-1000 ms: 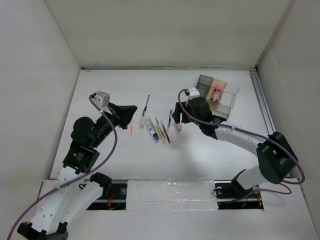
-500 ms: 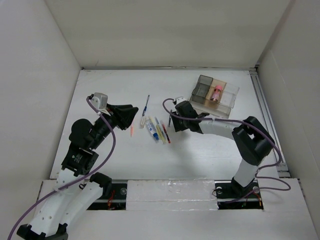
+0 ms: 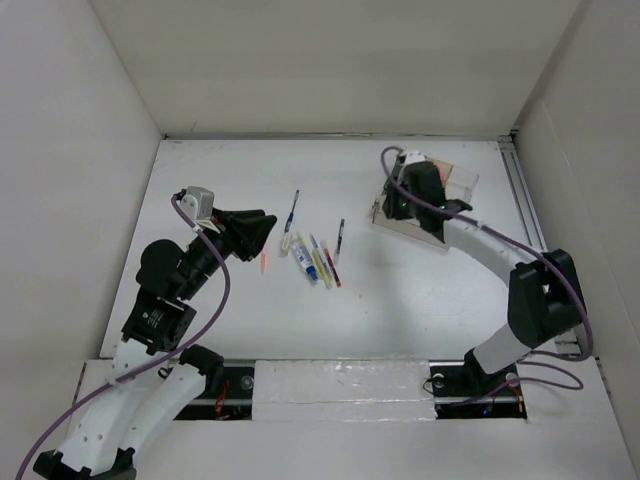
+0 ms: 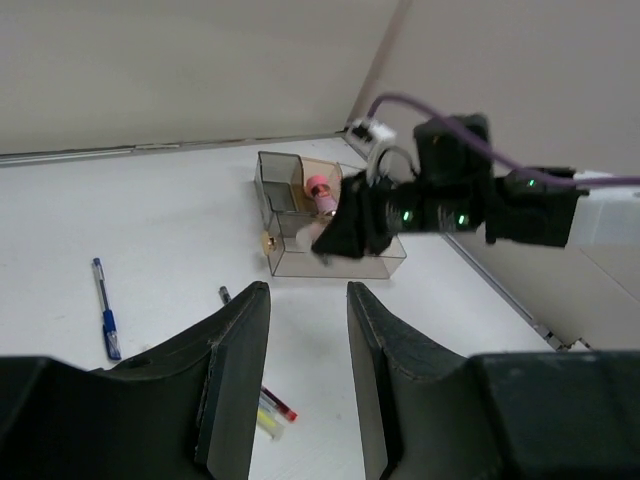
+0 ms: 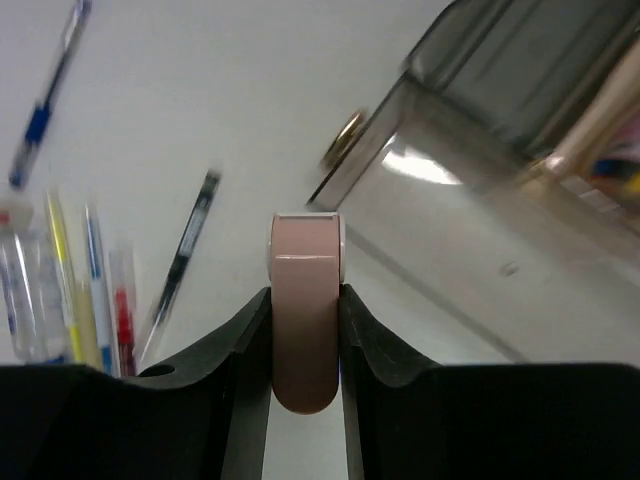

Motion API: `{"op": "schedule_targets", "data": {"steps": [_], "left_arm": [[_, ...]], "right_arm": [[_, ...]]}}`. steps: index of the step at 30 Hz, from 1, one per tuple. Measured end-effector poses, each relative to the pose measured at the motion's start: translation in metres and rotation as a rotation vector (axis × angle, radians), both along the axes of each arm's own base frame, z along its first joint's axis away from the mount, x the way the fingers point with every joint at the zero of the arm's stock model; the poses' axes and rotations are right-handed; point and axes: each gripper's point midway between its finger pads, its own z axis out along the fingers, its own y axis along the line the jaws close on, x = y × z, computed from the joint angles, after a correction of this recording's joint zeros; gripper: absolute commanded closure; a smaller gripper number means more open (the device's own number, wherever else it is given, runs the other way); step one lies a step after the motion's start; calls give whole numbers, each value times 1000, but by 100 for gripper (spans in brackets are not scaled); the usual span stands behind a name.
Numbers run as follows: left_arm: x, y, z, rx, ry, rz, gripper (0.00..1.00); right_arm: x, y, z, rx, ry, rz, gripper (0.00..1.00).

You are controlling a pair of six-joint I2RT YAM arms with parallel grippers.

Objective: Organize the desk

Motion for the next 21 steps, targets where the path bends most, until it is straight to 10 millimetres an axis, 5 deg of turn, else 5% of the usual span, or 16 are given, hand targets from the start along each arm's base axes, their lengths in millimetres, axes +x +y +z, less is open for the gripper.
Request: {"op": "schedule_targets", "data": {"steps": [4, 7, 15, 21], "left_arm": [[0, 0, 0, 0, 0, -3, 66], [0, -1, -1, 1, 2, -3, 66], [1, -1, -1, 2, 4, -2, 66], [0, -1, -1, 2, 2, -2, 65]], "right_arm": [[60, -59, 58, 102, -117, -145, 80], [100, -89, 76, 133, -166, -218, 80], [155, -95, 39, 152, -88, -235, 76], [154, -95, 17, 143, -26, -246, 43]]}}
